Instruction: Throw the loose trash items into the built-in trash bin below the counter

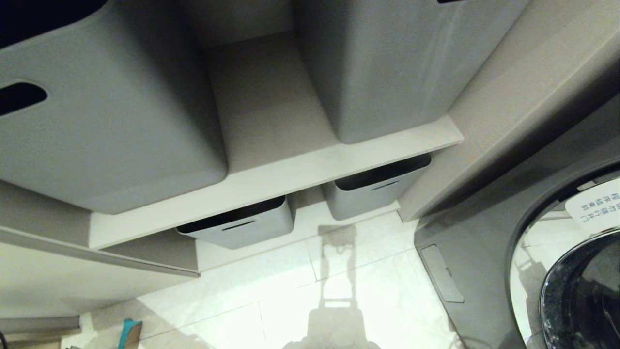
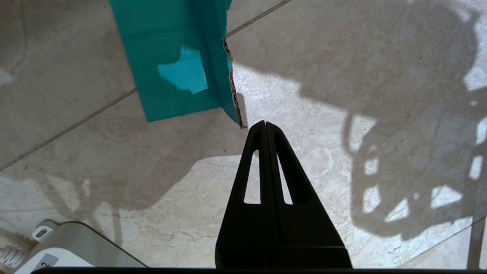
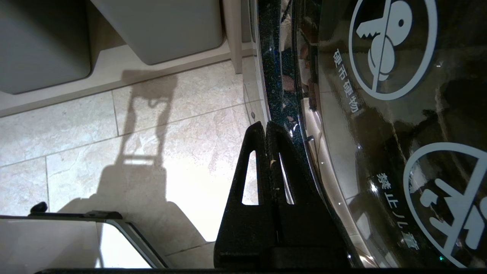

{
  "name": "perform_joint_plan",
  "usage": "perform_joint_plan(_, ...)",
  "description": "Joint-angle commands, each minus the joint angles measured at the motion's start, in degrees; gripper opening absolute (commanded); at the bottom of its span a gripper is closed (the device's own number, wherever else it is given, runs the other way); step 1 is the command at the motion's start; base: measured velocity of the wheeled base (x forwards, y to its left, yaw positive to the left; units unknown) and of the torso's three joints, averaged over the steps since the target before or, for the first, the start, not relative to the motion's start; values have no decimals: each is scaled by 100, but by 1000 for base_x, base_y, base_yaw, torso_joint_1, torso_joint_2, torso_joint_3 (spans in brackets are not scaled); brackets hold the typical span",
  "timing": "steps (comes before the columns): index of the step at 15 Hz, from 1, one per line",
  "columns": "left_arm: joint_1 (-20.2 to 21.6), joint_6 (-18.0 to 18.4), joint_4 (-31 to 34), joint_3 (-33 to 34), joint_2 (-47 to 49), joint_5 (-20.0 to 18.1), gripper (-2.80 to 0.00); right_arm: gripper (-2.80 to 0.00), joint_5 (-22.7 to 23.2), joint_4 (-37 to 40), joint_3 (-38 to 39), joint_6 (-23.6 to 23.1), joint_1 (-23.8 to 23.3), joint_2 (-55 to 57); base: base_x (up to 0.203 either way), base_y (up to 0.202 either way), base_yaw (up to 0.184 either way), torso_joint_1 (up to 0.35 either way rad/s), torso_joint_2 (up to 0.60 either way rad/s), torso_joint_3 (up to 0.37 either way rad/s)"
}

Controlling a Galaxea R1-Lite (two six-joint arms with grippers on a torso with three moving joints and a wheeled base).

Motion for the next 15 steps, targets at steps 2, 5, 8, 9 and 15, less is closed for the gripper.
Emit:
perform_joint_plan(2,3,50,-98,49,9,-27,-280,-280,5,-1,0,-4,2,0,0,0,0,0,0,0)
perform_joint_plan(5,3,41,-147,103,9,-27,0,-280,2,-1,0,-4,7,-4,0,0,0,0,0,0)
perform_joint_plan(8,29,44,-153,103,9,-27,0,-280,2,-1,0,-4,2,-6,0,0,0,0,0,0)
perform_joint_plan(9,73,43,-178,103,9,-27,0,-280,2,-1,0,-4,2,-1,0,0,0,0,0,0)
perform_joint_plan(15,192,32,-329,112,1,-27,0,-280,2,-1,0,-4,2,-9,0,0,0,0,0,0)
